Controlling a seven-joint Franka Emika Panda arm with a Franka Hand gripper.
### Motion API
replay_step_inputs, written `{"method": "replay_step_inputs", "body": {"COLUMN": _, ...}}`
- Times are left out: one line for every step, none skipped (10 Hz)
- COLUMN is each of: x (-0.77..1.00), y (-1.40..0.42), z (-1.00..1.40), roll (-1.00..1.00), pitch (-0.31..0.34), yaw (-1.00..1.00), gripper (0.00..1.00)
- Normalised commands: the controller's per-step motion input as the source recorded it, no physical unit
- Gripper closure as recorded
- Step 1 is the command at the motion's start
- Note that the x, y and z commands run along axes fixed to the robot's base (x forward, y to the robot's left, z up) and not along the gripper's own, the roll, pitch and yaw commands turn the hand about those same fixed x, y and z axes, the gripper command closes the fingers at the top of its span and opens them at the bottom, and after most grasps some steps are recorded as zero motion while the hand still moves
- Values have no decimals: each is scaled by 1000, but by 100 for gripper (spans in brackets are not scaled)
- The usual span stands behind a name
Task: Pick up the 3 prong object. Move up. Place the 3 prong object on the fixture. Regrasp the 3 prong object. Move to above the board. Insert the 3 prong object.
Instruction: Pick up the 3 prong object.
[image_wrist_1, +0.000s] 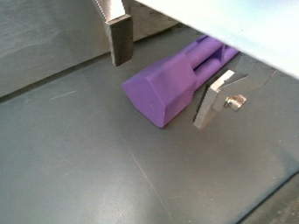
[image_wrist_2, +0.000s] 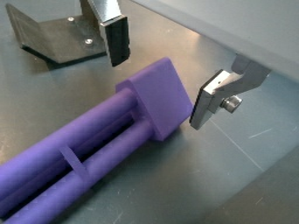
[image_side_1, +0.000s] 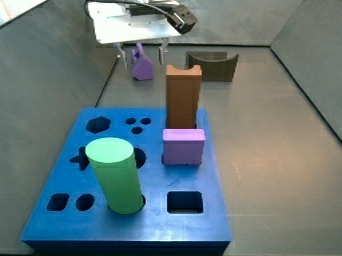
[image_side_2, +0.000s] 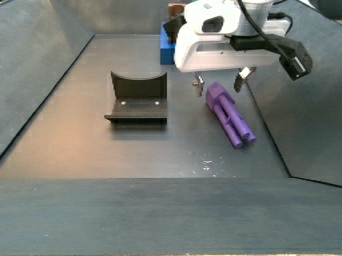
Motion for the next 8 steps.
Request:
{"method": "replay_step_inputs", "body": {"x": -60, "y": -46, "z": -634, "roll": 24, "pitch": -191, "yaw": -26, "gripper": 0}}
{"method": "replay_step_inputs", "body": {"x": -80, "y": -71, "z": -697, "roll": 10, "pitch": -226, "yaw": -20, "gripper": 0}}
{"method": "replay_step_inputs", "body": {"x": -14, "y": -9, "z": -766, "roll": 40, "pitch": -219, "yaw": 0, "gripper": 0}}
{"method": "replay_step_inputs", "body": {"x": 0, "y": 0, "z": -769, "roll": 11, "pitch": -234, "yaw": 0, "gripper": 0}}
{"method": "replay_step_inputs", "body": {"x": 0, "y": 0, "z": -769, "roll": 0, "pitch": -229, "yaw": 0, "gripper": 0}}
{"method": "replay_step_inputs", "body": {"x": 80, "y": 0, "z": -783, "roll": 0, "pitch": -220, "yaw": 0, "gripper": 0}}
{"method": "replay_step_inputs", "body": {"x": 17, "y": 0, "z": -871, "roll": 26, "pitch": -176, "yaw": 0, "gripper": 0}}
{"method": "replay_step_inputs", "body": {"x": 0, "y": 0, "z": -1000, "roll": 61, "pitch": -119, "yaw": 0, "gripper": 0}}
